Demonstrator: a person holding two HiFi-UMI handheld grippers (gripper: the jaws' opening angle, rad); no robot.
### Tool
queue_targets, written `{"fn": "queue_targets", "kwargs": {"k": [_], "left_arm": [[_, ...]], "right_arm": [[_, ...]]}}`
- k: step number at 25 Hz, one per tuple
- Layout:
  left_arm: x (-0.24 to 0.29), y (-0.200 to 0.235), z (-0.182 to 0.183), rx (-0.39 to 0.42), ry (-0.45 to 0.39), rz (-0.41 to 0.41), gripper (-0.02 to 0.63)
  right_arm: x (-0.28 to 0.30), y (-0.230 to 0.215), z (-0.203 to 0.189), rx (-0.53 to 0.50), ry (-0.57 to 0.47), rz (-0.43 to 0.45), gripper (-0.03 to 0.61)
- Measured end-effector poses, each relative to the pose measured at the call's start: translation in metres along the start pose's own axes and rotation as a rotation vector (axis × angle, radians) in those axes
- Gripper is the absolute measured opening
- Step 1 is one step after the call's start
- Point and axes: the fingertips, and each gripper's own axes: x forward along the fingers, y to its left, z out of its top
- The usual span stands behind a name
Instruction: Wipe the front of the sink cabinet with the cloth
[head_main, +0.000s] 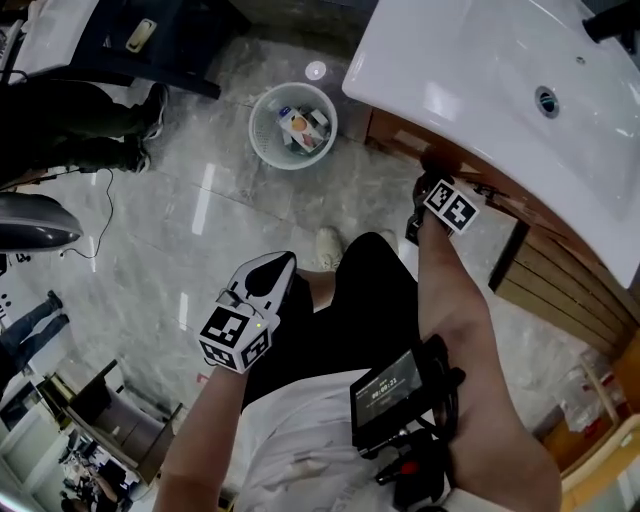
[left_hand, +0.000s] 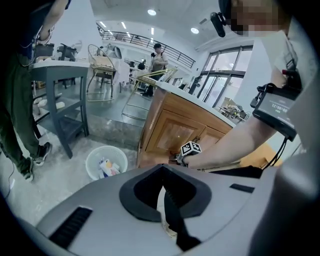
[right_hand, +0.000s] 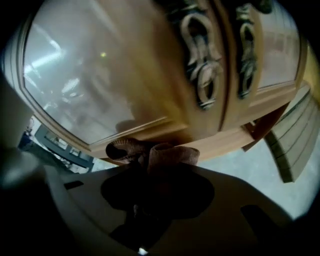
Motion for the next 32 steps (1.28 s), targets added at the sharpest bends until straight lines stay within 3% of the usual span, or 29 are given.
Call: {"fn": "queue_targets", "kwargs": {"k": [5, 10, 14, 21, 32], "left_arm": [[-0.012, 0.011, -0.001, -0.030, -0.012, 0.035, 0.008], [-0.027, 0.027, -0.007, -0.062, -0.027, 0.077, 0.008], [-0.041, 0.035, -0.017, -0.094, -0.034, 0.115, 0.008], [-0.056, 0.026, -0.024, -0.124, -0.018, 0.117, 0.008], [-0.077, -0.021, -0.006, -0.132, 0.005, 0.074, 0.008]], "right_arm": [[0.022, 0.074, -0.021, -0.009, 0.054, 0.225, 0.141], [0.039, 0.127, -0.027, 0.005, 0.075, 0.296, 0.141], [0.046, 0.166, -0.032, 0.074, 0.079, 0.364, 0.141], [0.013, 0.190, -0.013, 0.074, -0.059, 0.331, 0.143], [-0.100, 0.246, 0.044, -0.002, -0.163, 0.411, 0.143]]}}
